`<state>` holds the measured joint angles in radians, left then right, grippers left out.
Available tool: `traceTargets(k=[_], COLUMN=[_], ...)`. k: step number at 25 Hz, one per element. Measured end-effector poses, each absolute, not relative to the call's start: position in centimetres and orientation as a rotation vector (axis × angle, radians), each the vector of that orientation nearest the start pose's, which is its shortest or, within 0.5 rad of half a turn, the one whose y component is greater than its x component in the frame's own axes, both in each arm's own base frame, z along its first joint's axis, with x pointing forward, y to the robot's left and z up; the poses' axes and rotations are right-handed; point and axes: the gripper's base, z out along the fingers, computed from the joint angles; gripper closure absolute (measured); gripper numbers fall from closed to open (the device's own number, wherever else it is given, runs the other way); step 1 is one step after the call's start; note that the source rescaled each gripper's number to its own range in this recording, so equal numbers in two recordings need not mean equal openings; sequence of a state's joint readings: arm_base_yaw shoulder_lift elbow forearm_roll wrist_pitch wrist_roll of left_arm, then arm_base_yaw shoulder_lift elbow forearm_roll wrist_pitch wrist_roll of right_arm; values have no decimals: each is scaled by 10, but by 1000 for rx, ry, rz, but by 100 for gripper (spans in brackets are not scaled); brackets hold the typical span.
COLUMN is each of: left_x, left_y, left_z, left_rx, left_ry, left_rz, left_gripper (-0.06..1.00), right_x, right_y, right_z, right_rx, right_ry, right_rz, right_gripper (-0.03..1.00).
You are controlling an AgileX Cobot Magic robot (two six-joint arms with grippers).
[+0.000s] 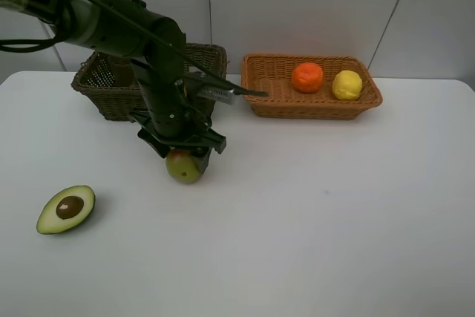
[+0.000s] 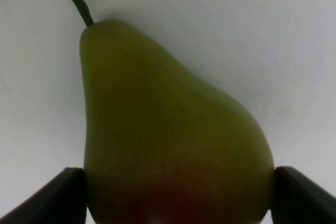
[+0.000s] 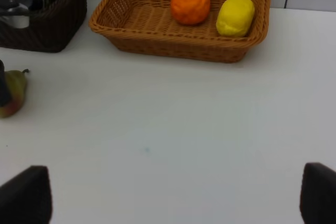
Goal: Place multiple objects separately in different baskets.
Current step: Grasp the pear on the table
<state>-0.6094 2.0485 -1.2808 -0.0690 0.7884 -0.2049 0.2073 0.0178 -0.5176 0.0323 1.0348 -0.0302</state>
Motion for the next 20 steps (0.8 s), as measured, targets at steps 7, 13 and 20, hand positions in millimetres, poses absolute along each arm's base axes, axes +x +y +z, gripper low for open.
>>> traceTargets(k=[7,13,20], left_x=[310,309,308], left_y=[-222,-221,-221], left_z=[125,125,125], left_rx=[546,550,553], left_ry=[3025,3039,3055], left_rz=[-130,-121,-113], left_gripper=[4,4,4], right_x=[-4,-4,-4], right_y=[2,2,2], right_z=[284,284,284], right_rx=[-240,-240,-240], right_ry=[2007,2007,2007], right_rz=[151,151,151], right_gripper=[-3,-3,-3])
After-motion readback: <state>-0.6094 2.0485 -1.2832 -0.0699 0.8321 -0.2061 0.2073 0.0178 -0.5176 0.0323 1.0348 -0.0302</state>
